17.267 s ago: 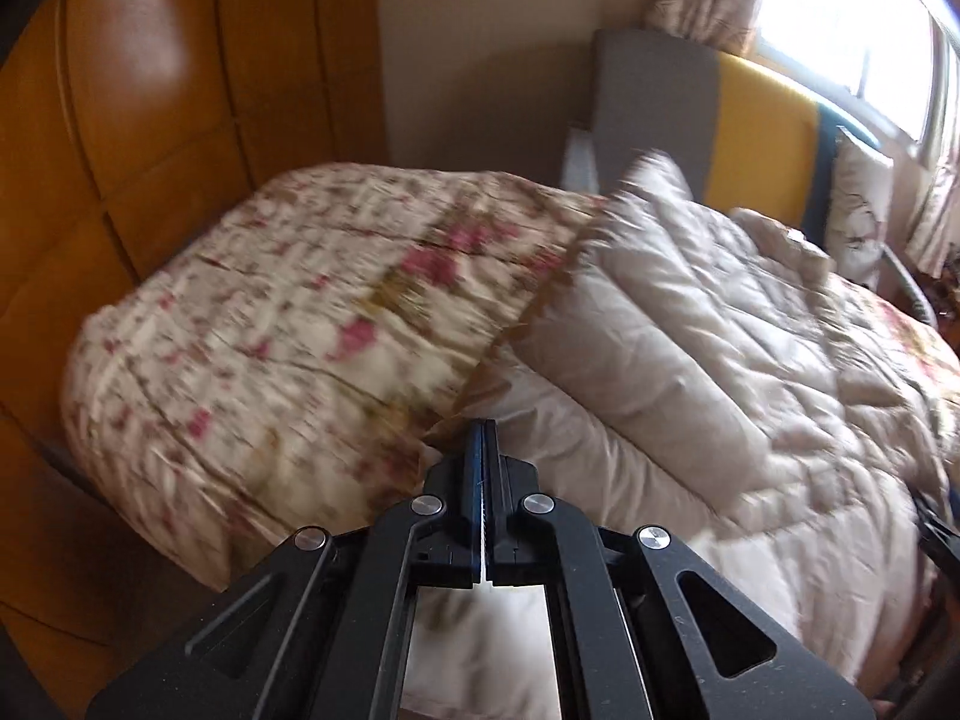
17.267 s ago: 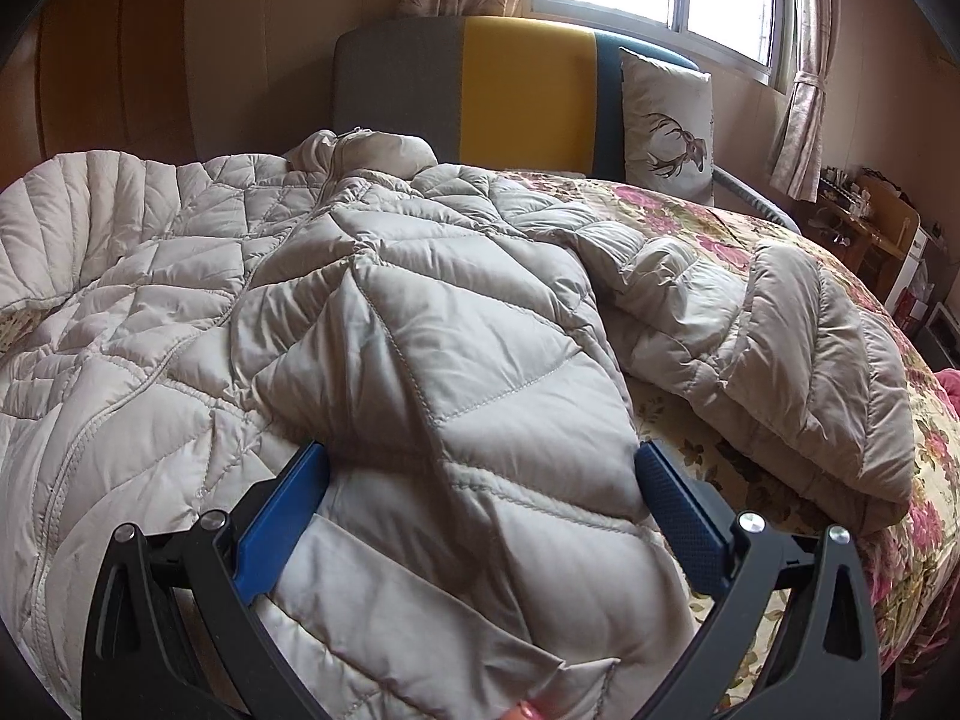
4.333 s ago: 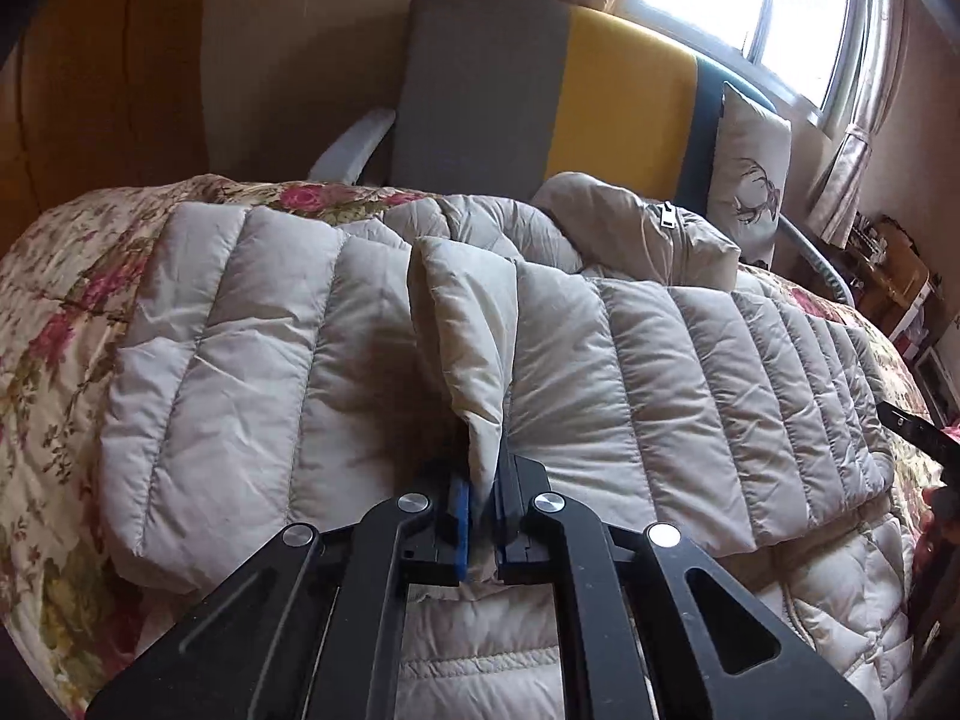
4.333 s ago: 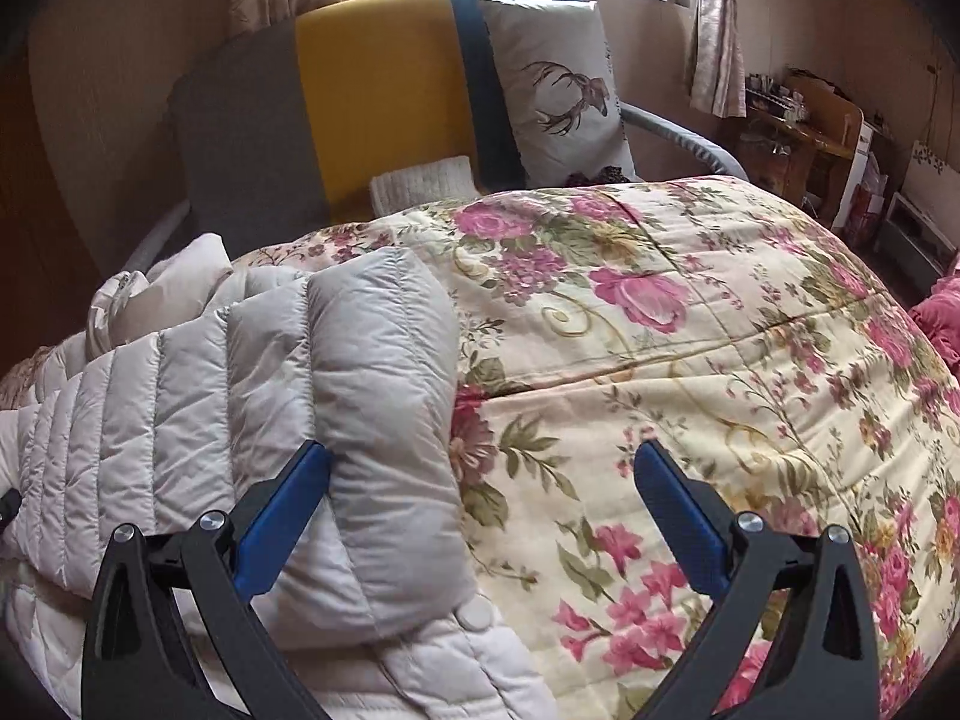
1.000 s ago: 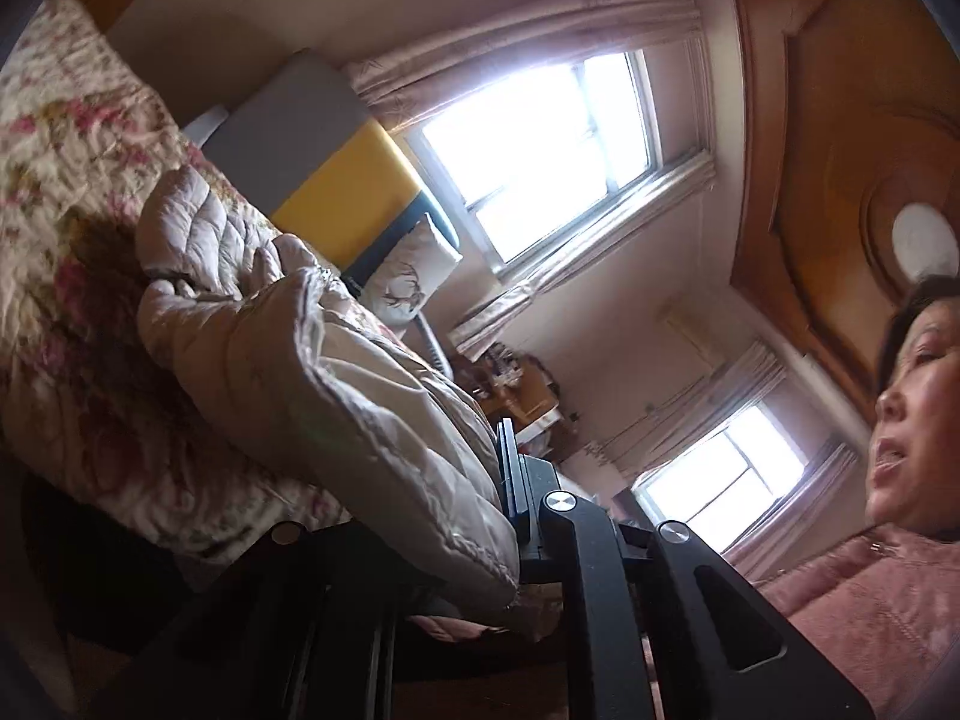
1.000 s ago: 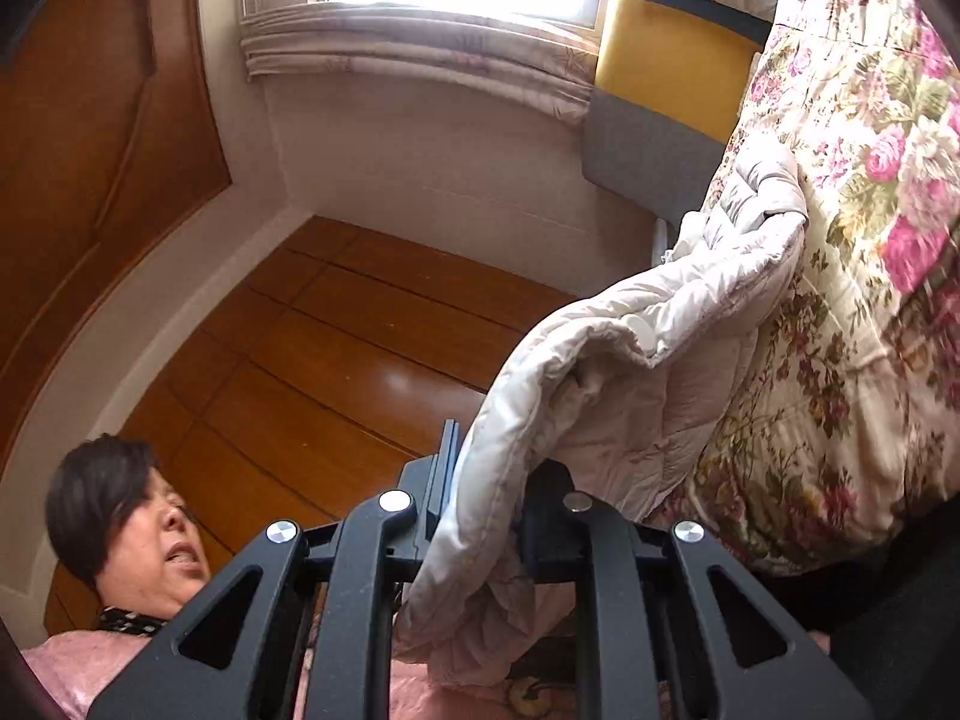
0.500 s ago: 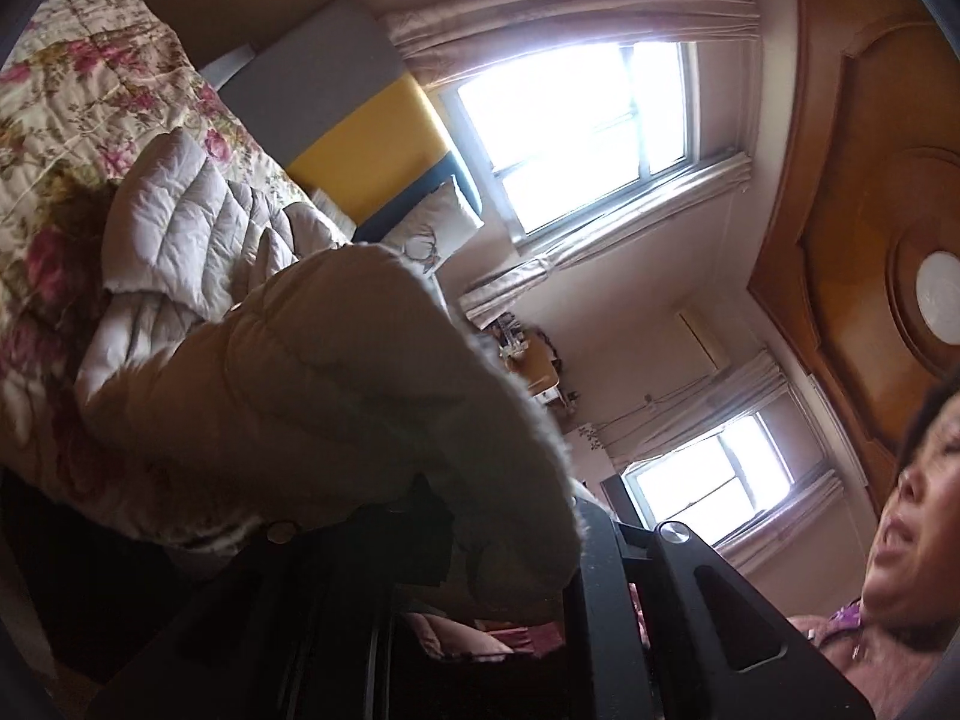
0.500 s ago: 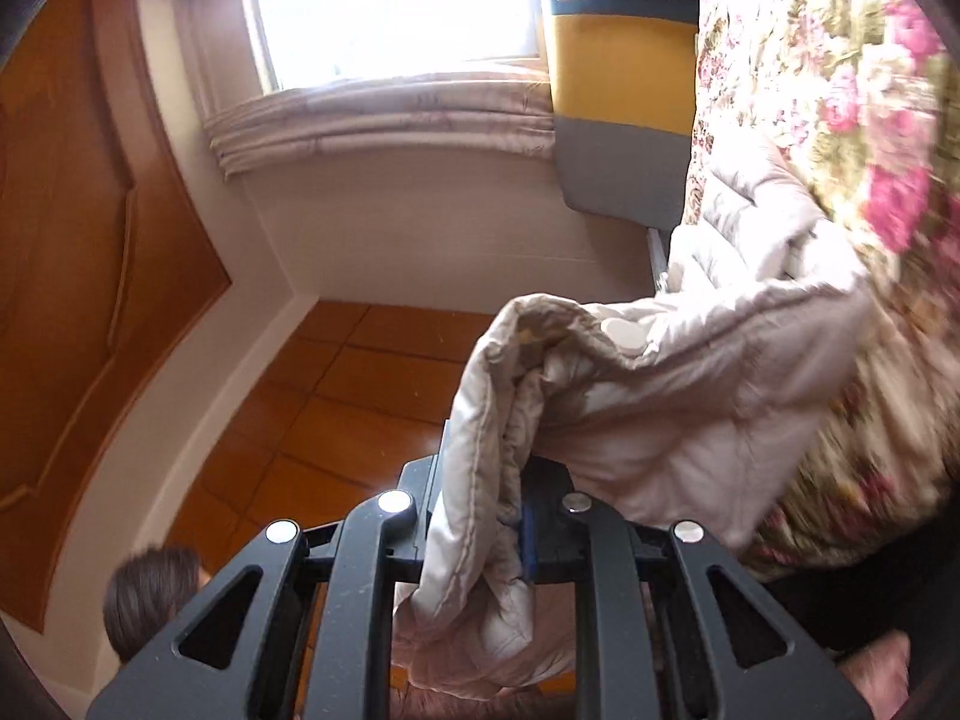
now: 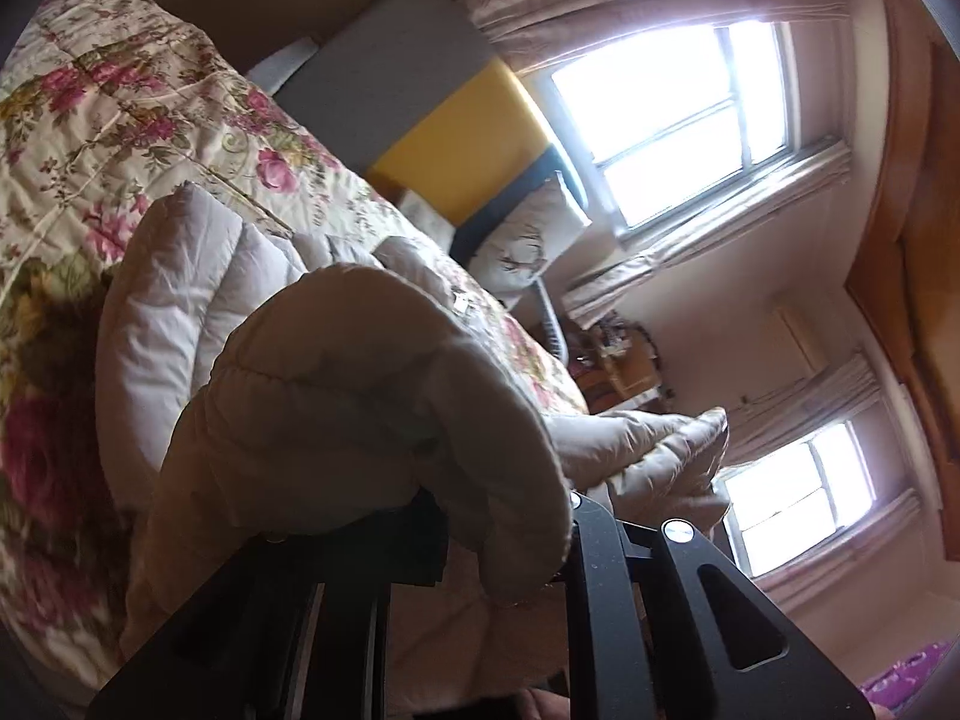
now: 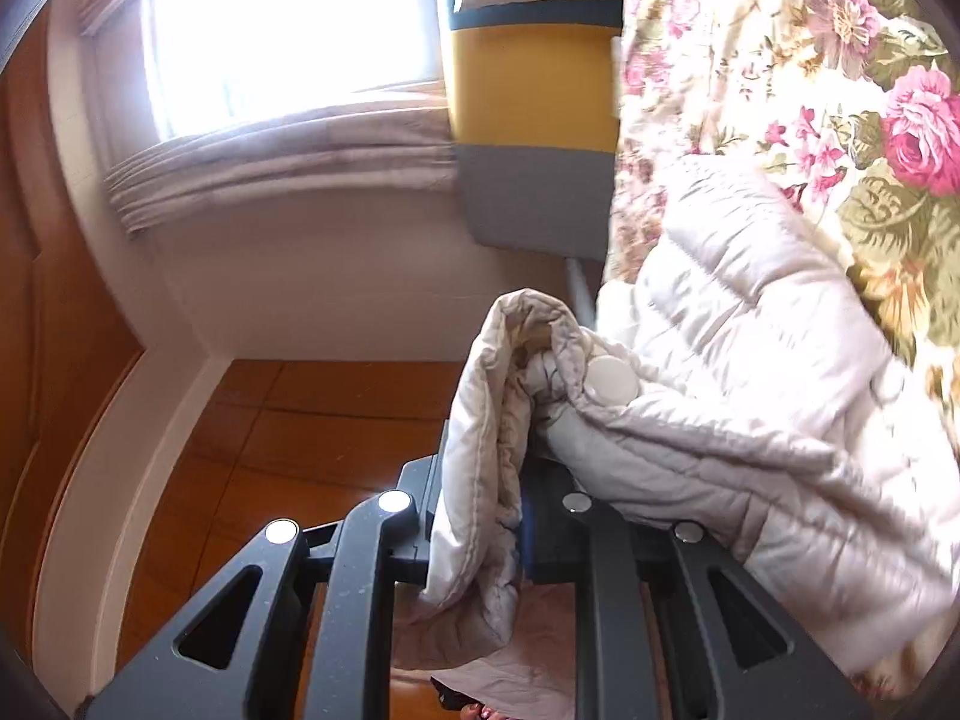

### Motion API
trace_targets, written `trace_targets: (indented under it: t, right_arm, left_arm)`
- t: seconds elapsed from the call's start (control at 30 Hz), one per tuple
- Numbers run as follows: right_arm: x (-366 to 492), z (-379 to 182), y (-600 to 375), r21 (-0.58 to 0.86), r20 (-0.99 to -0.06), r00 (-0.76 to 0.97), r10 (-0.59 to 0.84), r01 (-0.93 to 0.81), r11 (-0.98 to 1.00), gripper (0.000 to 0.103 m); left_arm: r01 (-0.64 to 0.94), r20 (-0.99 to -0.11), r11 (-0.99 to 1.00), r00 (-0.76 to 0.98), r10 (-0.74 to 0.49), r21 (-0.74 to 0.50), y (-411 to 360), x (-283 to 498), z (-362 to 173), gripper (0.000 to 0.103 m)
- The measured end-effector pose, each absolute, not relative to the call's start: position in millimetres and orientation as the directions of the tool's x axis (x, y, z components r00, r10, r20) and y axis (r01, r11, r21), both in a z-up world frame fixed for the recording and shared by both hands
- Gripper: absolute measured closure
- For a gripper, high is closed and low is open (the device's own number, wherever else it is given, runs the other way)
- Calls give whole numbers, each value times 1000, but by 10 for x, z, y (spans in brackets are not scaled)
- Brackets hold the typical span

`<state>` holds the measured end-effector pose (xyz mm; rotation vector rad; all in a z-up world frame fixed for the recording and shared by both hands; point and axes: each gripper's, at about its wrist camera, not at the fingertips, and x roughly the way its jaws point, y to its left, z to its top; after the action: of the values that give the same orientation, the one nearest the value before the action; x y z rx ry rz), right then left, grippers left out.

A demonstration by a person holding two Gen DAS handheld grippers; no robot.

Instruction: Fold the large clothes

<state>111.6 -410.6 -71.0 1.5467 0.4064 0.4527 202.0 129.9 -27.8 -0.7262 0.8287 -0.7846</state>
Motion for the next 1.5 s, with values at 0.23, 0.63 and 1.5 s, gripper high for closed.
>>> trace_targets:
  t: [0.23,0.63,1.5]
  right_arm:
    - [1395,-1054,-4149,996,-81,901,426,90,-1,69]
    - [1377,-251,-3873,771,-427,852,302,169,614,27]
    - [2356,-632,-3092,-19,-760,627,-171,241,970,33]
  left_arm:
    - [205,-491,641,487,-722,-740,1143,2454,-539,79]
    - [149,-349,616,711,-610,-774,1594,2244,-369,14]
    - [268,-659,905,621,-425,-330,236,2552,-447,14]
